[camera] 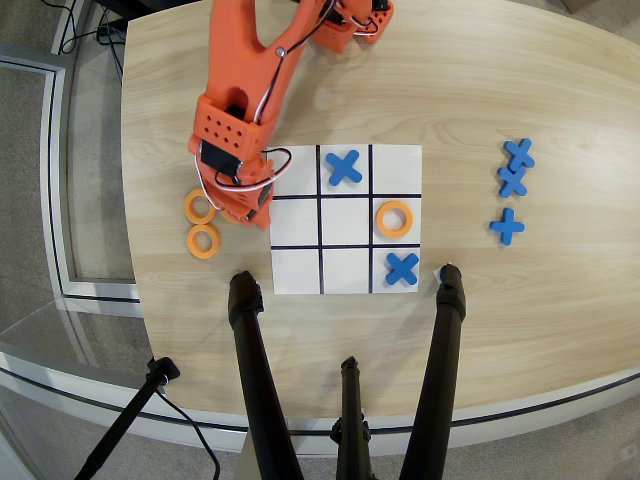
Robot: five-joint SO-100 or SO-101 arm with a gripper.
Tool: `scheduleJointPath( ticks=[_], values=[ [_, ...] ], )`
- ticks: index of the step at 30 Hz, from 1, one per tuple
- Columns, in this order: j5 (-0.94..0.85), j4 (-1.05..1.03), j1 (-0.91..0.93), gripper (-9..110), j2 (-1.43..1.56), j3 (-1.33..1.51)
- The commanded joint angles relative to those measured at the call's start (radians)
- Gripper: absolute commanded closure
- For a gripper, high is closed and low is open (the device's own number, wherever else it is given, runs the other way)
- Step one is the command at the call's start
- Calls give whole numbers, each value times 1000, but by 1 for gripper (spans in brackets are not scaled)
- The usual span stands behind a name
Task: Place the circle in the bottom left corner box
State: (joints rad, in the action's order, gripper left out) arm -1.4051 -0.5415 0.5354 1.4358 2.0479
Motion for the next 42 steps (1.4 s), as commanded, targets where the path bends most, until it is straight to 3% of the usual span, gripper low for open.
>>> scheduleJointPath(
  ticks=[1,22,26,29,42],
  values=[
    [-41,-44,38,79,29,40],
    [-132,-225,275,79,138,149],
    [-141,-230,296,86,150,164],
    [-143,-230,299,101,149,166],
    [-172,-302,311,102,169,107]
  ],
)
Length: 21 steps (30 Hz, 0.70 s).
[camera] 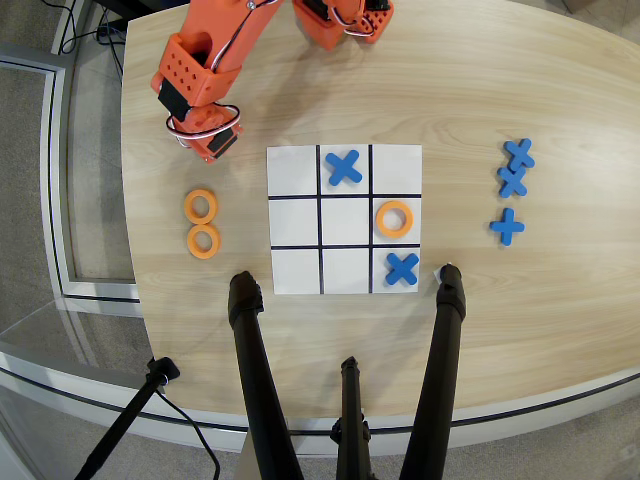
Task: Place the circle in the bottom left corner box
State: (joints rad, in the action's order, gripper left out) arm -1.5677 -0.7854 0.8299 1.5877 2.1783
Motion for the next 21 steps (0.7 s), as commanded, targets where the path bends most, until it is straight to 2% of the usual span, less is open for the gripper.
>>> scheduleJointPath(
  ticks=[1,6,12,16,21],
  values=[
    [-2,-110,6,102,37,-69],
    [77,-518,-152,102,114,-451],
    [247,-799,-509,102,172,-703],
    [380,-815,-770,102,198,-689],
    [522,-696,-1020,102,144,-675]
  ],
)
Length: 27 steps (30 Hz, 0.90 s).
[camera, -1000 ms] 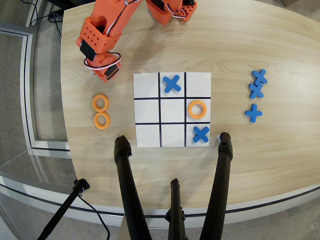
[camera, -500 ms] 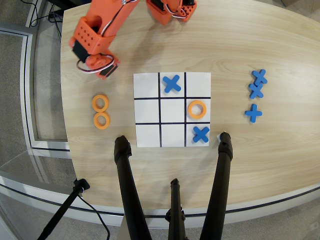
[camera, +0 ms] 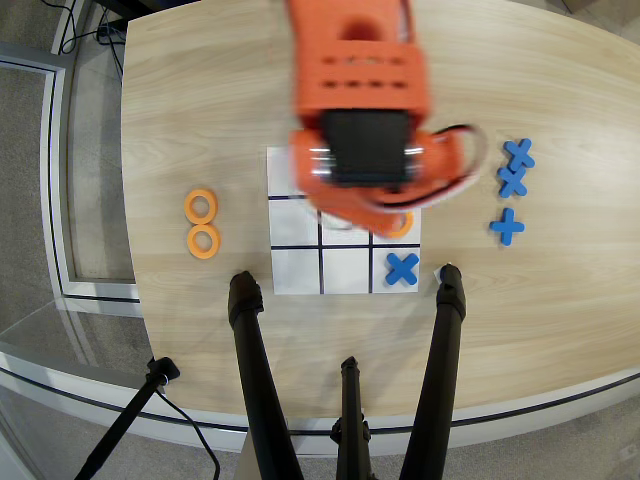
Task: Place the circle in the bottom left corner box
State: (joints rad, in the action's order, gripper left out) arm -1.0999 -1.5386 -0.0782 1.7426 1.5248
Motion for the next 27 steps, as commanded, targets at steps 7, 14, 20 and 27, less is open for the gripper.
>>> scheduleJointPath(
  ticks=[7,14,20,27],
  values=[
    [144,187,-288,102,-149,20],
    [152,391,-325,102,-167,302],
    [146,416,-304,102,-127,440],
    [141,466,-281,102,-110,517]
  ],
)
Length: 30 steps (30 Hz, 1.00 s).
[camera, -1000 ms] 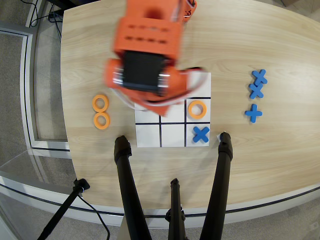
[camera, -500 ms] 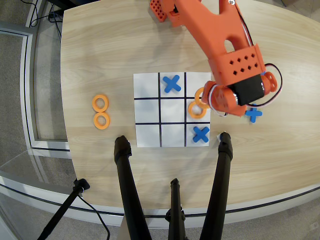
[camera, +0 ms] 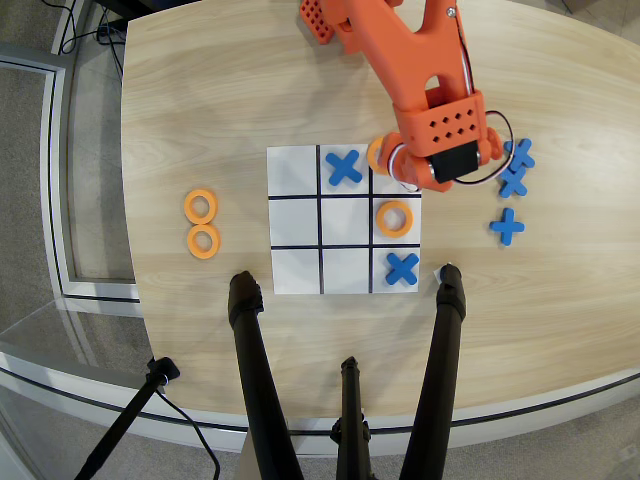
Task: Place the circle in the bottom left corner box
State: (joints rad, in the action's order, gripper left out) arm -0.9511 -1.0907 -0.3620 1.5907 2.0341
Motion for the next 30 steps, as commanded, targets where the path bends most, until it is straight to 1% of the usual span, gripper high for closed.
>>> scheduleJointPath(
  ticks=[1,12,30],
  values=[
    [-6,28,3,102,38,12],
    [8,84,-18,102,20,21],
    [25,117,-37,101,-11,20]
  ],
)
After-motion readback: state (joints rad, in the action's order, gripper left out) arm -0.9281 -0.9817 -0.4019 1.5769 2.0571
